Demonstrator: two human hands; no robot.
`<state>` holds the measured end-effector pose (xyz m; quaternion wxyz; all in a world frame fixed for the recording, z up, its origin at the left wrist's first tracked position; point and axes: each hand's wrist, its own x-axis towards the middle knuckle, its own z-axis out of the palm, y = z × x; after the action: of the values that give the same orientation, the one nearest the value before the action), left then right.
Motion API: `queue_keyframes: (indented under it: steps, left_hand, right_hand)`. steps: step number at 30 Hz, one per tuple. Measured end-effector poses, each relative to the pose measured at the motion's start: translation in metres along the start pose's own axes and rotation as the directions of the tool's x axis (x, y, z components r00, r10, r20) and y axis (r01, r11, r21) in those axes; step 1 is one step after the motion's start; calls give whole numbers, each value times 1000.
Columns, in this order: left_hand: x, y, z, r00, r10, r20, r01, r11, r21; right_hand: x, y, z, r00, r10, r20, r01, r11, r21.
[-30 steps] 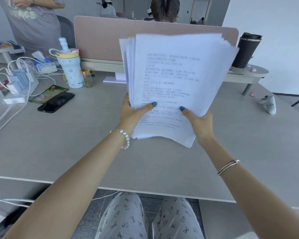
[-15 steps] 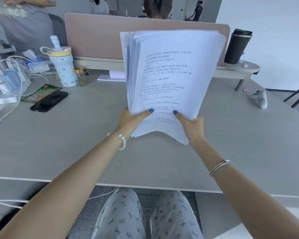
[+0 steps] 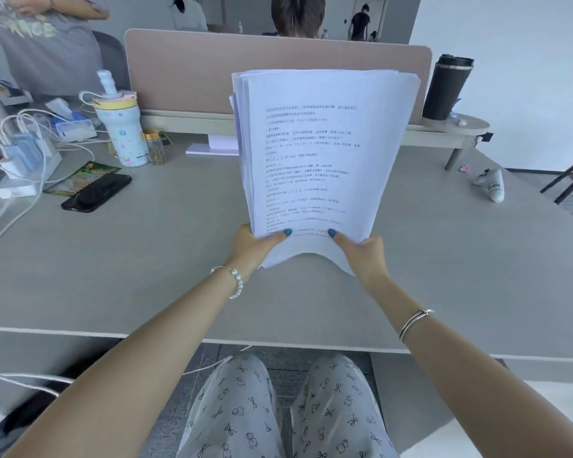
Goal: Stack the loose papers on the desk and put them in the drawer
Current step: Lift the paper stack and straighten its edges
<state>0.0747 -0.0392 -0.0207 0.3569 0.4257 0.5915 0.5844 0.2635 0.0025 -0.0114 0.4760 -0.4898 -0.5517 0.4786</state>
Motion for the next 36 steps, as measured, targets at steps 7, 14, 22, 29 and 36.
queue_keyframes:
  steps: [7,14,22,29,36]
  left_hand:
    - [0,1,-7,998,-65,13,66,995,-74]
    - [7,34,-5,998,54,43,-49,994,-102]
    - [11,54,9,992,126,23,-122,981,-152]
    - [-2,66,47,983,143,119,-122,978,-171]
    - [-35,65,117,966,154,209,-104,967,-233]
  right_hand:
    - [-3,12,-2,995,61,75,-55,996,-77]
    - [14,-11,-14,995,-97,-33,97,995,3]
    - [18,-19,-28,983,-183,-18,183,983,-8]
    - [-1,-22,-67,968,-211,-139,214,977,3]
    - [-42,-23,-147,941,-198,-276,196,980,-34]
